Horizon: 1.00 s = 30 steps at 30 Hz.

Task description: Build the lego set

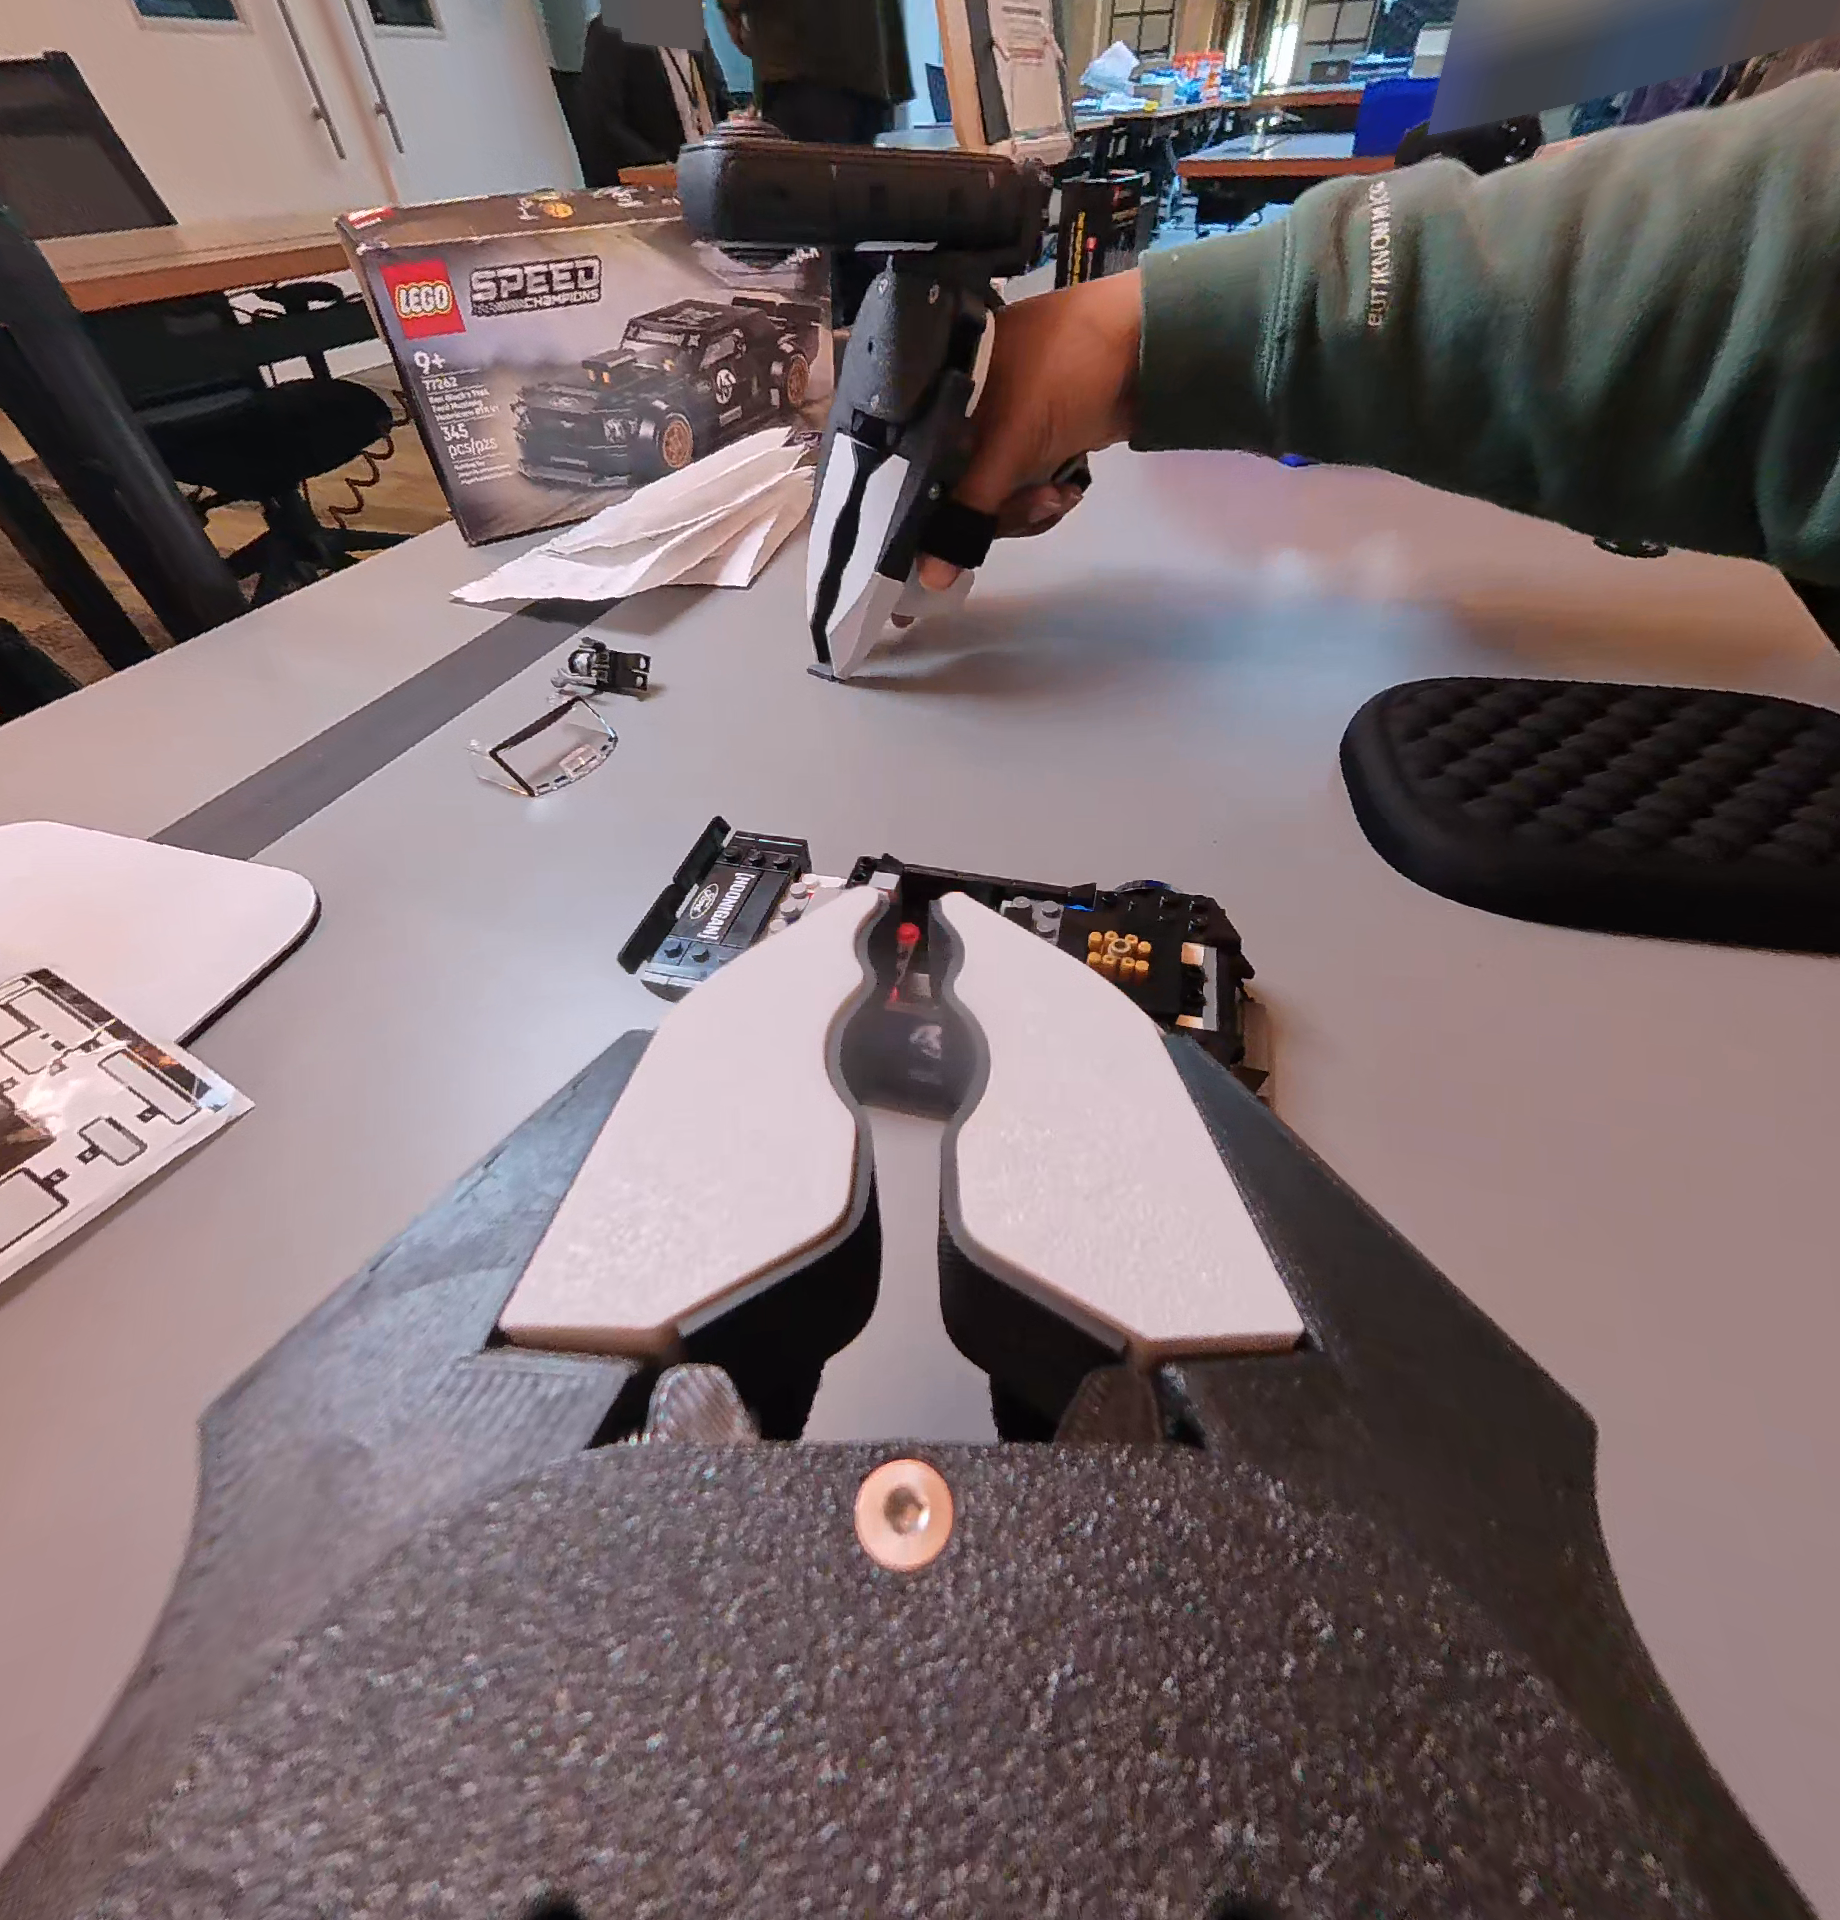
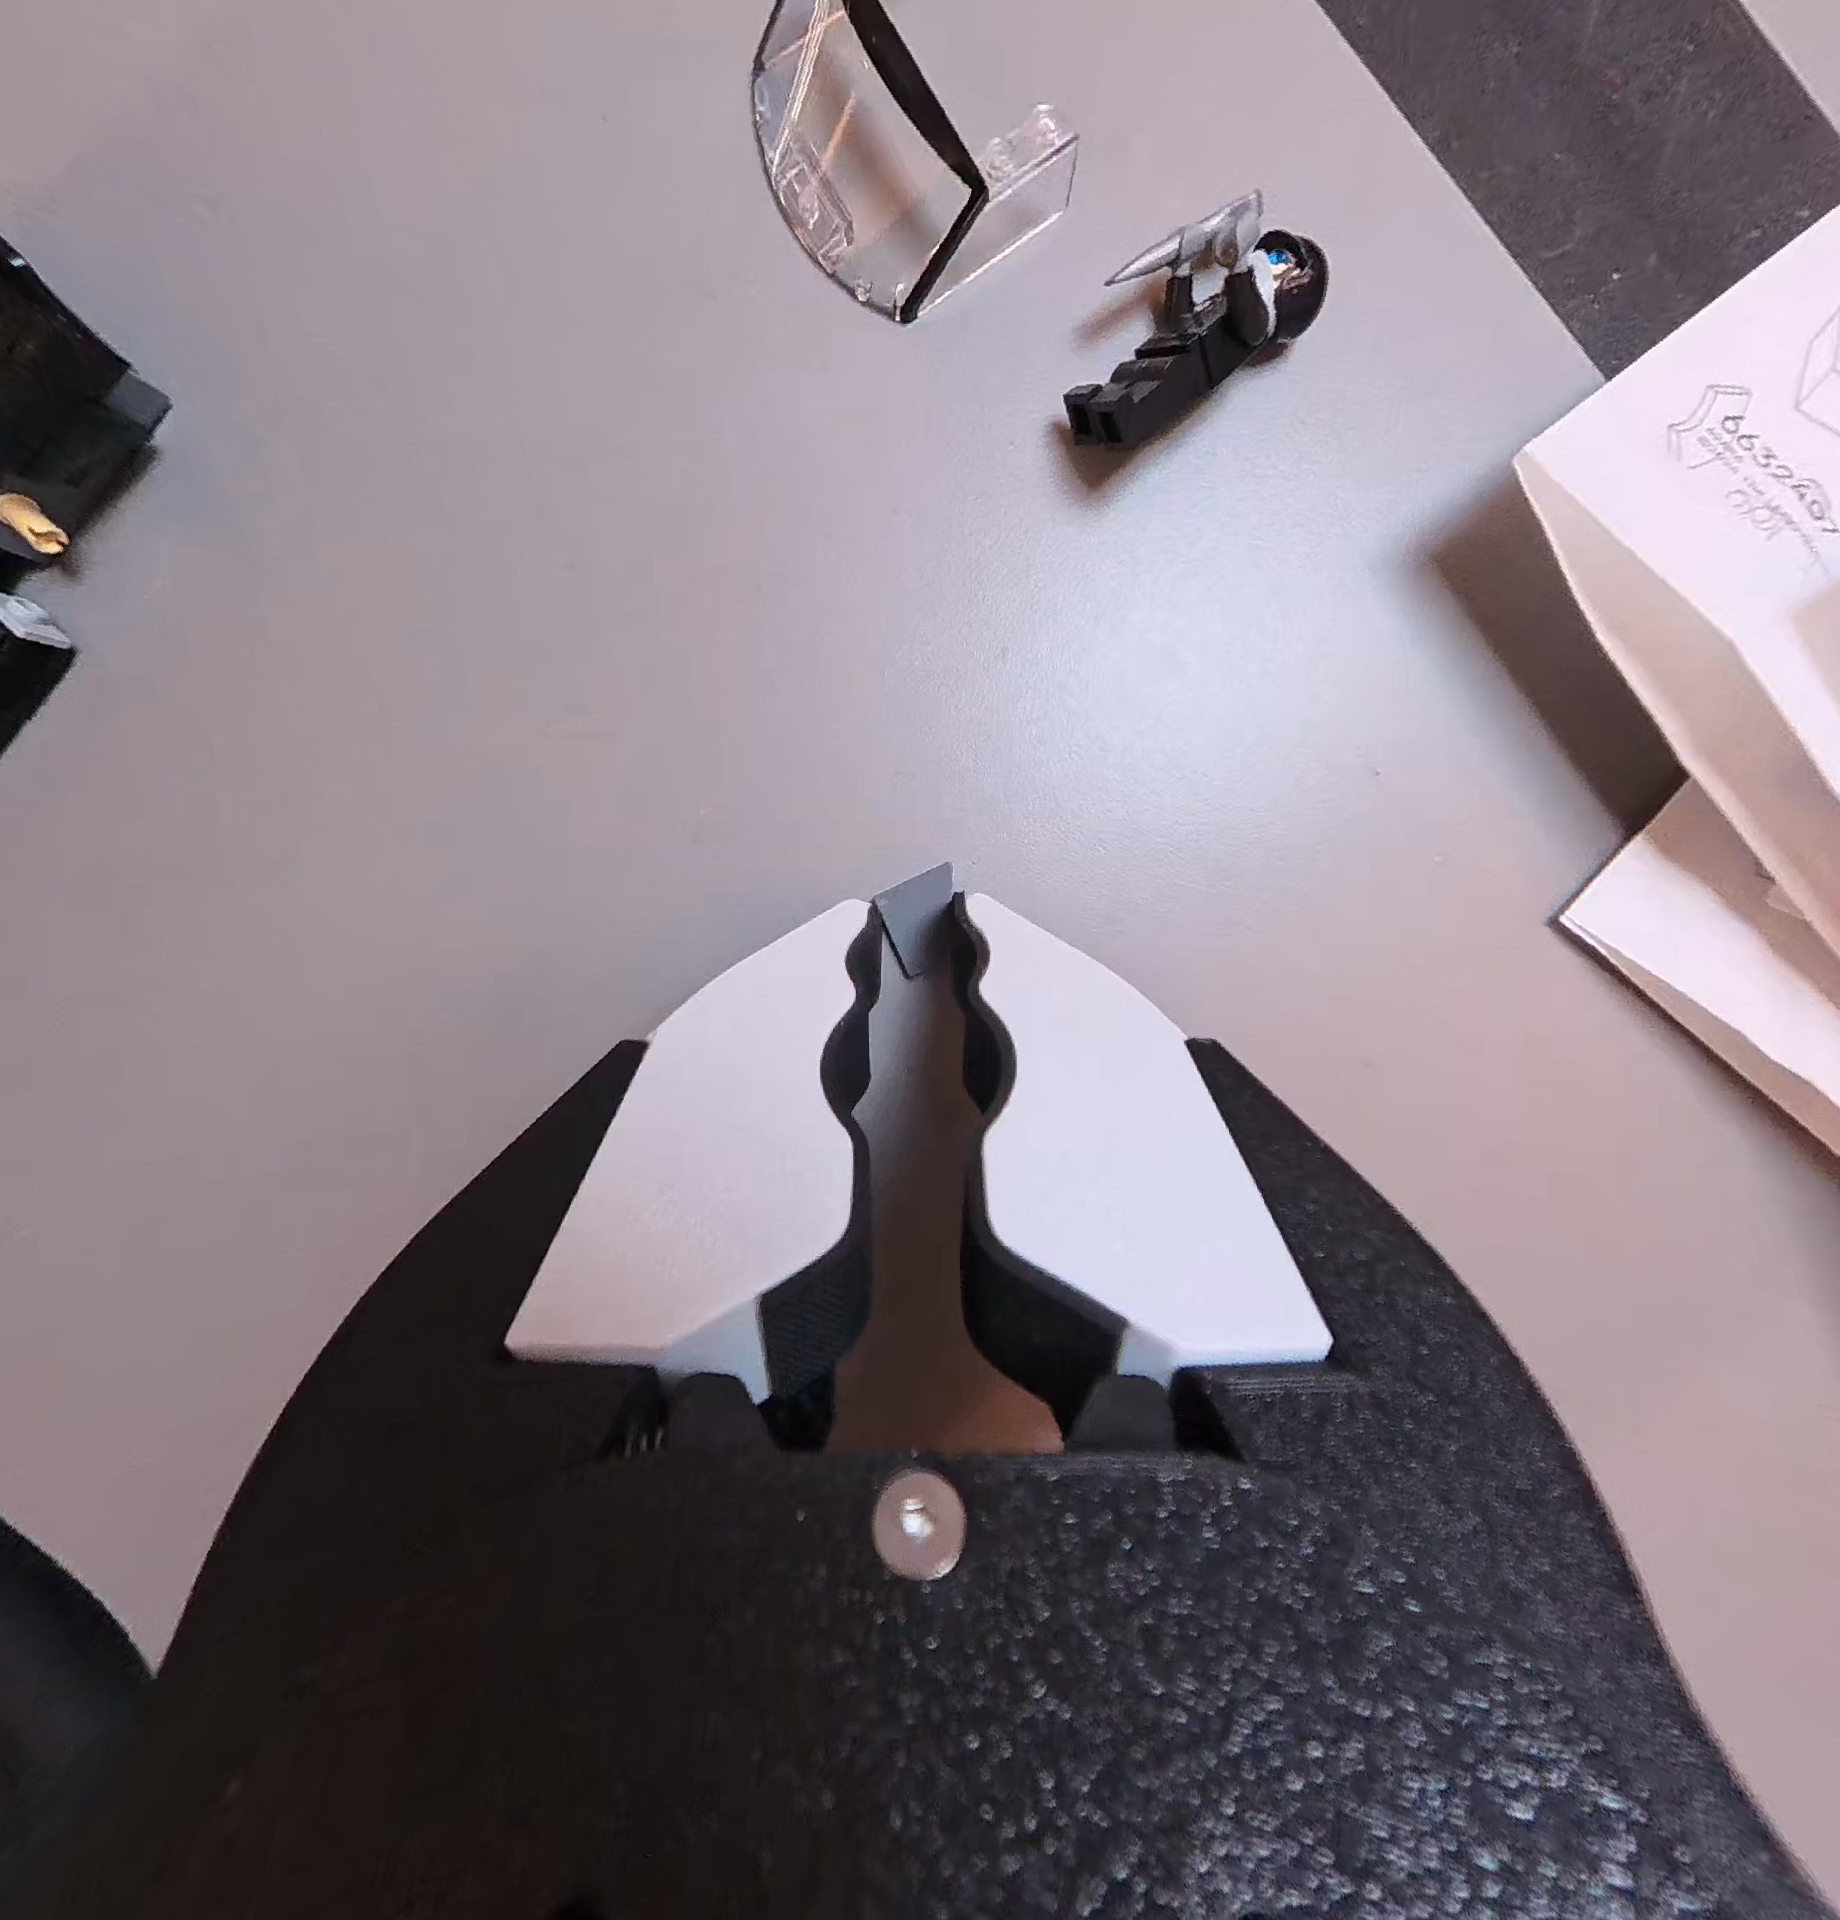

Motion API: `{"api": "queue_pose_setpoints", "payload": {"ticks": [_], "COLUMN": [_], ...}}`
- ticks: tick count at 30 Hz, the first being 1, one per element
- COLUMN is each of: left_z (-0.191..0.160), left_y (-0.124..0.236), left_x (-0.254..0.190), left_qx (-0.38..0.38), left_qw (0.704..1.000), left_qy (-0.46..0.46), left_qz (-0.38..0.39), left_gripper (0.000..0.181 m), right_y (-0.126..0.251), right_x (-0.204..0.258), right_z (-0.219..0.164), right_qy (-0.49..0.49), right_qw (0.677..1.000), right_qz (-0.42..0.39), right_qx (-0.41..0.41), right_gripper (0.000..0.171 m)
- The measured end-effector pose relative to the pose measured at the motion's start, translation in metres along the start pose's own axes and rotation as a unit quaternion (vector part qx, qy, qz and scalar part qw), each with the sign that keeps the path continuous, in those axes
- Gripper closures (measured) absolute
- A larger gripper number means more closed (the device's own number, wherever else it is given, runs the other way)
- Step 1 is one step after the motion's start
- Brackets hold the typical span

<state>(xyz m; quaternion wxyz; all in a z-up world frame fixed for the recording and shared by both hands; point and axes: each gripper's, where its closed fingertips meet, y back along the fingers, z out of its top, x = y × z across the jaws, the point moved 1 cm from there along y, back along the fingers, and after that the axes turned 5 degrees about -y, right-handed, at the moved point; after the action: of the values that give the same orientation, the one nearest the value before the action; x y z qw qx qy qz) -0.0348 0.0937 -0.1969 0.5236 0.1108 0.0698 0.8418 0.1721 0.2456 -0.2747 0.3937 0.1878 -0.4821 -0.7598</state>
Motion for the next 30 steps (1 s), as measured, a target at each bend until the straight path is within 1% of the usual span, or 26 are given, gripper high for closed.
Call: {"api": "queue_pose_setpoints", "payload": {"ticks": [3,6,11,15,18,21,30], "left_z": [0.0,0.0,-0.003,-0.006,-0.006,-0.005,-0.005], "left_y": [-0.001,-0.001,-0.004,-0.006,-0.006,-0.005,-0.006], "left_x": [-0.003,-0.004,-0.008,-0.013,-0.013,-0.012,-0.015], "left_qx": [0.003,0.005,0.011,0.018,0.021,0.019,0.023], "left_qw": [1.0,1.0,1.0,1.0,0.999,1.0,0.999], "left_qy": [-0.005,-0.01,-0.007,-0.014,-0.018,-0.017,-0.025], "left_qz": [-0.004,-0.005,-0.015,-0.021,-0.02,-0.017,-0.023], "left_gripper": [0.176,0.176,0.176,0.176,0.176,0.176,0.176], "right_y": [0.0,0.003,0.012,0.018,0.019,0.017,0.013], "right_x": [0.015,0.053,0.131,0.174,0.192,0.198,0.2], "right_z": [-0.003,-0.008,-0.033,-0.052,-0.061,-0.066,-0.064], "right_qy": [0.03,0.101,0.232,0.299,0.337,0.364,0.387], "right_qw": [0.999,0.994,0.966,0.943,0.927,0.917,0.905], "right_qz": [0.013,0.042,0.11,0.141,0.151,0.151,0.155], "right_qx": [0.003,0.002,0.024,0.047,0.057,0.067,0.083], "right_gripper": [0.159,0.159,0.159,0.159,0.159,0.159,0.159]}}
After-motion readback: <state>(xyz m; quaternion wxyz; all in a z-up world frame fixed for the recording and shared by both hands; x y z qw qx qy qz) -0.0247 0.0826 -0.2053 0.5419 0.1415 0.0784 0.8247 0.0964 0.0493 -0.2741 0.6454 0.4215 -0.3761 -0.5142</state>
